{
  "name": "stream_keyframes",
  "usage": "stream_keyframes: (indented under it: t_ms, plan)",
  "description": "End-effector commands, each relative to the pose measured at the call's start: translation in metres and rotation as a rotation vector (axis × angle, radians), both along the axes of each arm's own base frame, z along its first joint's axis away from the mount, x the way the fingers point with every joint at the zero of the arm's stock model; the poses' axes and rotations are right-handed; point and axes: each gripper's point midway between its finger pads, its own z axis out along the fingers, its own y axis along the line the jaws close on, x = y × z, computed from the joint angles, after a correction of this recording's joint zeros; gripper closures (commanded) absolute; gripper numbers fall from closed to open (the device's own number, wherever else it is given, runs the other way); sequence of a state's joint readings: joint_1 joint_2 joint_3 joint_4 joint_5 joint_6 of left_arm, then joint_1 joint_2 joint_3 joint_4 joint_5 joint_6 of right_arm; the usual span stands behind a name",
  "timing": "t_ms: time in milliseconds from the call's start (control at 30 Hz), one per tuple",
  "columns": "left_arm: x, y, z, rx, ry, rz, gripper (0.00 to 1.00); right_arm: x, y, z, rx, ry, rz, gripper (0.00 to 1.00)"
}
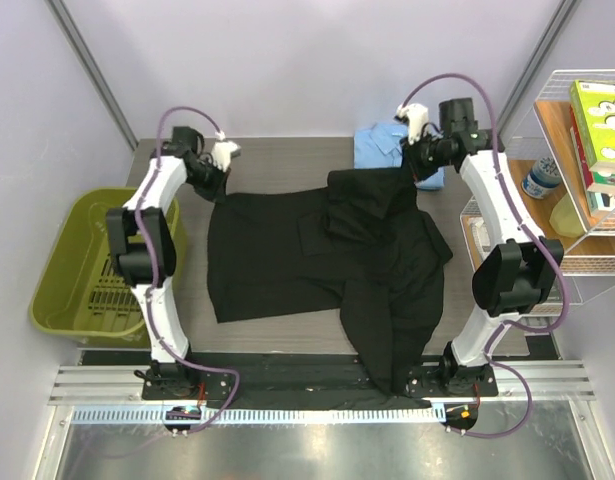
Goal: Fold and stack the long sleeve shirts
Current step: Flatten the shirt out
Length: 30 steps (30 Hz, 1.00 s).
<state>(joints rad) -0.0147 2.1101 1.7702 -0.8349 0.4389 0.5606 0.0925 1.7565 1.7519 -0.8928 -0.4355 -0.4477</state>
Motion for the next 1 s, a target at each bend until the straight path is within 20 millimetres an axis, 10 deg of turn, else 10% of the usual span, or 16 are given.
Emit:
stream_keyframes:
  t_ms: [0, 167, 400, 667, 967]
  plan:
    - [0.010, -0.016, 0.155, -0.159, -0.333, 0.069, 1.00, 0.040, -0.025, 0.091, 0.054, -0.273, -0.125, 0.99]
    - [-0.023, -0.022, 0.243, -0.227, -0.512, 0.080, 1.00, 0.026, -0.030, 0.149, 0.079, -0.429, -0.122, 0.99]
    - [-0.106, -0.032, 0.324, -0.300, -0.748, 0.029, 1.00, -0.046, -0.039, 0.237, 0.096, -0.752, -0.166, 0.99]
    - [-0.211, -0.031, 0.399, -0.370, -1.110, 0.023, 1.00, -0.198, -0.065, 0.334, 0.072, -1.266, -0.264, 0.99]
    - [-0.271, -0.016, 0.503, -0.464, -1.413, 0.129, 1.00, -0.303, -0.081, 0.445, 0.131, -1.642, -0.355, 0.99]
